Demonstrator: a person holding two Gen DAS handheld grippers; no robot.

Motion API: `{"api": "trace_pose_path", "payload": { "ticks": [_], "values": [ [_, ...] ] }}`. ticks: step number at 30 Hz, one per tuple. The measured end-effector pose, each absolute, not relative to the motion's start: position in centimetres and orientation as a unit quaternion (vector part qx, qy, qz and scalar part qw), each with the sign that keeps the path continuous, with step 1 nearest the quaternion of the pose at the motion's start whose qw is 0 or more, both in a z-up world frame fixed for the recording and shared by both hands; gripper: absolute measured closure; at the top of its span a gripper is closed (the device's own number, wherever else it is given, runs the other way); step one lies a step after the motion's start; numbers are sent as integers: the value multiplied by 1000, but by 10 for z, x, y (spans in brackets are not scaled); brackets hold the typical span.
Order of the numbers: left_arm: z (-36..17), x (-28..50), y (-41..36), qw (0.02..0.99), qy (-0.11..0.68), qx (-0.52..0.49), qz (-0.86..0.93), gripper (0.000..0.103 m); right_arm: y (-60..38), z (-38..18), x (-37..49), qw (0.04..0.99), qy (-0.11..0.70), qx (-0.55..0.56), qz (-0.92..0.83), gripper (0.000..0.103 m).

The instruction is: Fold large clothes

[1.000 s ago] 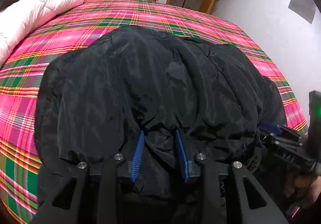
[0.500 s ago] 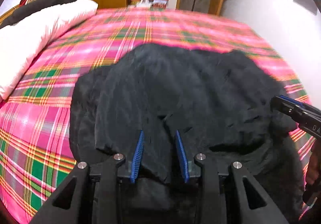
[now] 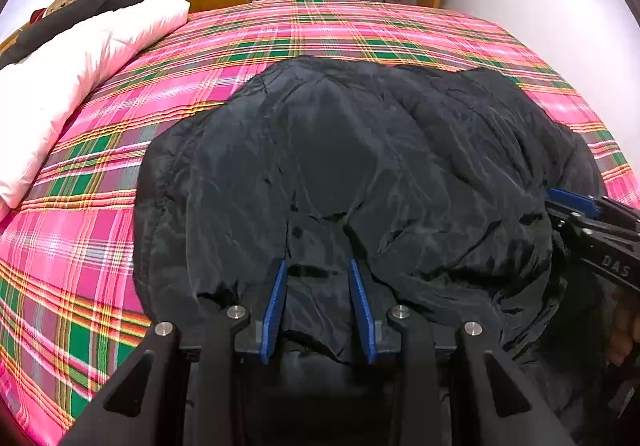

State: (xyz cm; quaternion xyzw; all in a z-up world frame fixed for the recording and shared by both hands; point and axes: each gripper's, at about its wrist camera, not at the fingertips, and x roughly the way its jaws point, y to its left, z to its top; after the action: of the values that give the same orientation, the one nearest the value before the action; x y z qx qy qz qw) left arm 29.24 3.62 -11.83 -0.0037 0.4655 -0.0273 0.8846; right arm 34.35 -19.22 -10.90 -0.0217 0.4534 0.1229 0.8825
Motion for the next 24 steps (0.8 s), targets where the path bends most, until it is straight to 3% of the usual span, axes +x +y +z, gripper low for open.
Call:
{"api": "trace_pose_path", "payload": {
  "ticks": [7, 14, 24],
  "values": [
    [-89, 266, 31, 904, 422, -11, -59, 69, -187, -91, 310, 890, 437, -6, 126, 59],
    [-129, 282, 29, 869, 488, -29, -73, 69, -176, -131, 319, 868, 482, -13, 121, 59],
    [-138, 291, 23, 872, 484, -18, -66, 69, -178, -140, 319, 870, 476, -19, 126, 59]
  ]
}}
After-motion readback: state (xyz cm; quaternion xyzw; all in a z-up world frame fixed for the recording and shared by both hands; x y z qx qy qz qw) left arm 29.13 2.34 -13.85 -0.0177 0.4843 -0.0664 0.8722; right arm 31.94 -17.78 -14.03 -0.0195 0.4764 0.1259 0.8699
